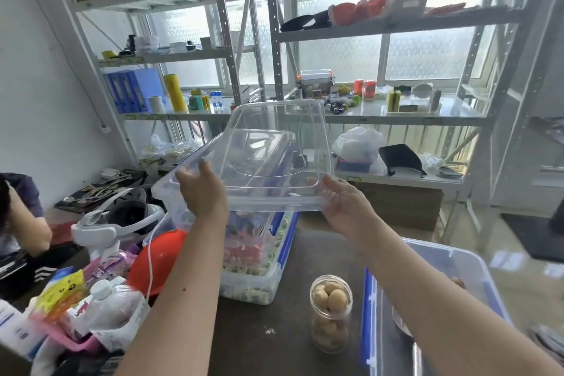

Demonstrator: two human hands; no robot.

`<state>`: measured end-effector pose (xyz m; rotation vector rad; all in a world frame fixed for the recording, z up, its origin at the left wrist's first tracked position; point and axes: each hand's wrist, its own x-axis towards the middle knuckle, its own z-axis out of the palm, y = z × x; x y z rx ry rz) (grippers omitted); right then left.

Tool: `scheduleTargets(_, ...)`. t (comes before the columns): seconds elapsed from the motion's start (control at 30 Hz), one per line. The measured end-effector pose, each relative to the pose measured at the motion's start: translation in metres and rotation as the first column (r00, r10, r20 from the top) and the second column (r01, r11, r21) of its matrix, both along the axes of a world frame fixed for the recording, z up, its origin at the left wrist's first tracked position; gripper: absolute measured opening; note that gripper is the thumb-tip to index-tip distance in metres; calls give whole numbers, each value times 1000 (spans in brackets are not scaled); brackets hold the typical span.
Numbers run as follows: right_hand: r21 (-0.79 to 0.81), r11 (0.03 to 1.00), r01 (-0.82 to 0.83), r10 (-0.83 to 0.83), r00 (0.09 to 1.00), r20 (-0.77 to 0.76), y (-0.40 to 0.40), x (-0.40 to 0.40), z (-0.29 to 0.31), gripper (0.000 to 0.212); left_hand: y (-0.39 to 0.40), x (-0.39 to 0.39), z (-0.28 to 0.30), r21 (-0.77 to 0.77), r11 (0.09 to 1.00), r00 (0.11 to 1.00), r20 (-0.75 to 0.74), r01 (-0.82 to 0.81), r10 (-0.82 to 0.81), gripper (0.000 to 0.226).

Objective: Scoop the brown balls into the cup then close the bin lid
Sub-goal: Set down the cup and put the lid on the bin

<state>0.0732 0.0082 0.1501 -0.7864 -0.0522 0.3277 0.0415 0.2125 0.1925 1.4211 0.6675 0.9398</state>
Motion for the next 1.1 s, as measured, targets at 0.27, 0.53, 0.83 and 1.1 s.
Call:
scheduleTargets(0.27,-37,991,129,-123,982,140,-119,-33,-5,23,-81,30,-3,141,890,881,-276,433,-385,47)
scheduleTargets(0.53,-373,904,208,-199,978,63,-227,-102,-38,87,-184,14,-57,119,727,717,-334,676,-612,34)
scheduleTargets(0.83,-948,197,252,-638,767,72,-264,-140,-128,44,-240,-42,-168,2,641,540,-542,767,-644,38)
scheduleTargets(1.1,-998,0,70,-628,776,55,-256,-168,-178,47,-235,-69,-215,50,634,445,-754,772,-483,48)
